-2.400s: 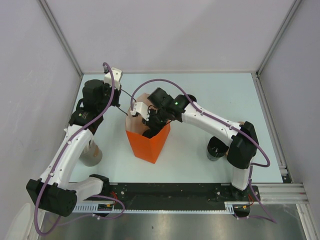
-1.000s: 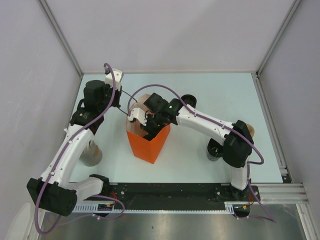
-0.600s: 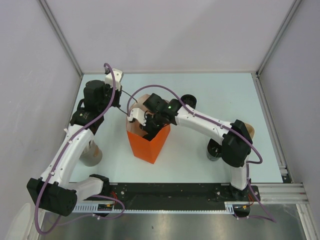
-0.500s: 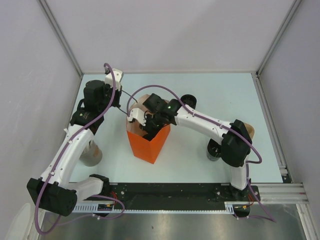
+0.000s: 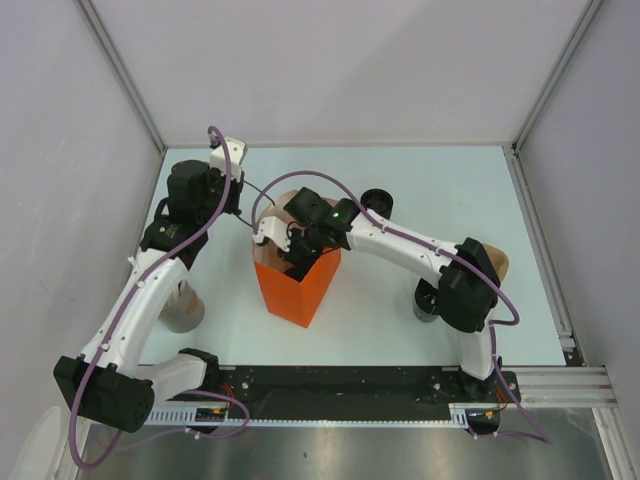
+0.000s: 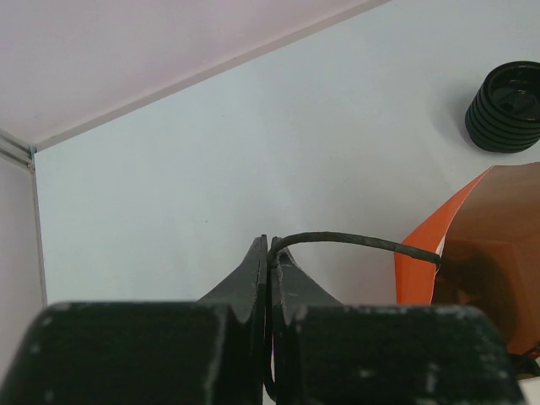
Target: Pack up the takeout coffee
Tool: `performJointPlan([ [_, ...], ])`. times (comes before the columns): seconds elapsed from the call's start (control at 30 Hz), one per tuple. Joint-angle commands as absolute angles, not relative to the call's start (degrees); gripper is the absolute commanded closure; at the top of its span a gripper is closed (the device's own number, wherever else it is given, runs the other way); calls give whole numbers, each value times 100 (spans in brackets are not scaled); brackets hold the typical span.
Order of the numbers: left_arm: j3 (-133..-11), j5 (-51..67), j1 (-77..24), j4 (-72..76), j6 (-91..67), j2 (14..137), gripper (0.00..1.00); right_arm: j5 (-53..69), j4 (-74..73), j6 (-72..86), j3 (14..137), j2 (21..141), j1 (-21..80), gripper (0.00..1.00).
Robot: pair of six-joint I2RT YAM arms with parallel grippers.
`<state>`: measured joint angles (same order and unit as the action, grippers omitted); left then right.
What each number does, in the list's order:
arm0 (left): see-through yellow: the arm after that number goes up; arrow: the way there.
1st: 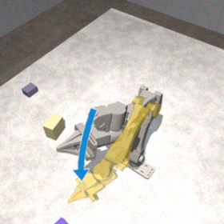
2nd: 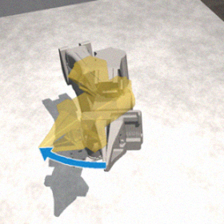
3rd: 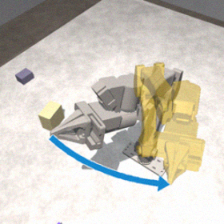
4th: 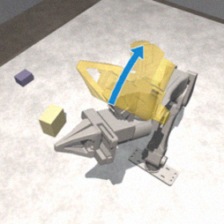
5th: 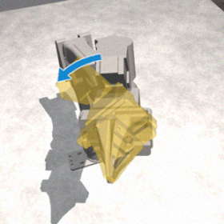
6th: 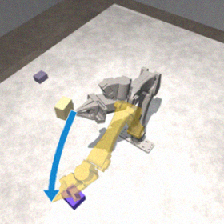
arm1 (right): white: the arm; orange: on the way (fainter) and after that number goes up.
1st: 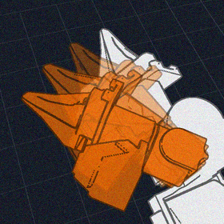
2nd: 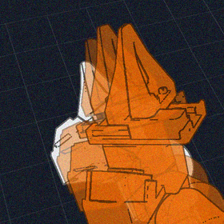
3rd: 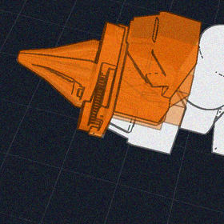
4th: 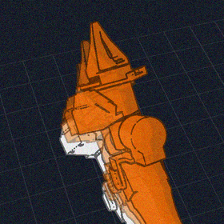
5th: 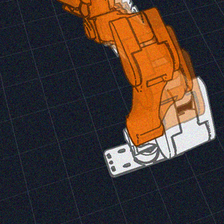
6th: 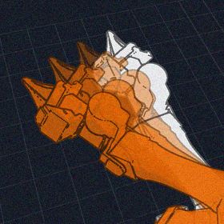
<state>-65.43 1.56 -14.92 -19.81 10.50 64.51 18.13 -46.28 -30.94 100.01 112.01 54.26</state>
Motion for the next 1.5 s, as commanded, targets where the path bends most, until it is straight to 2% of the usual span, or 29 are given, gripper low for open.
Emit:
performJointPlan([
  [0.0,-6618,88,-1450,-1811,967,6442,99,1819,-5097,-3173,9949,11540,5520,100],
  [0.3,-6618,97,-1450,-1828,958,6460,100,1793,-5115,-3199,9940,11549,5528,100],
  [0.4,-6618,97,-1450,-1819,958,6460,99,1775,-5124,-3217,9967,11505,5537,95],
  [0.63,-6627,97,-1450,-1819,958,6451,99,1749,-5168,-3234,10151,11303,5520,57],
  [0.7,-6627,97,-1450,-1819,967,6460,100,1740,-5177,-3217,10274,11250,5520,53],
  [1.03,-6645,105,-1450,-1846,967,6460,100,1661,-5115,-3015,10845,10969,5511,16],
  [1.47,-6706,149,-1450,-1899,958,6460,100,1441,-4949,-2848,11408,10416,5335,5],
])
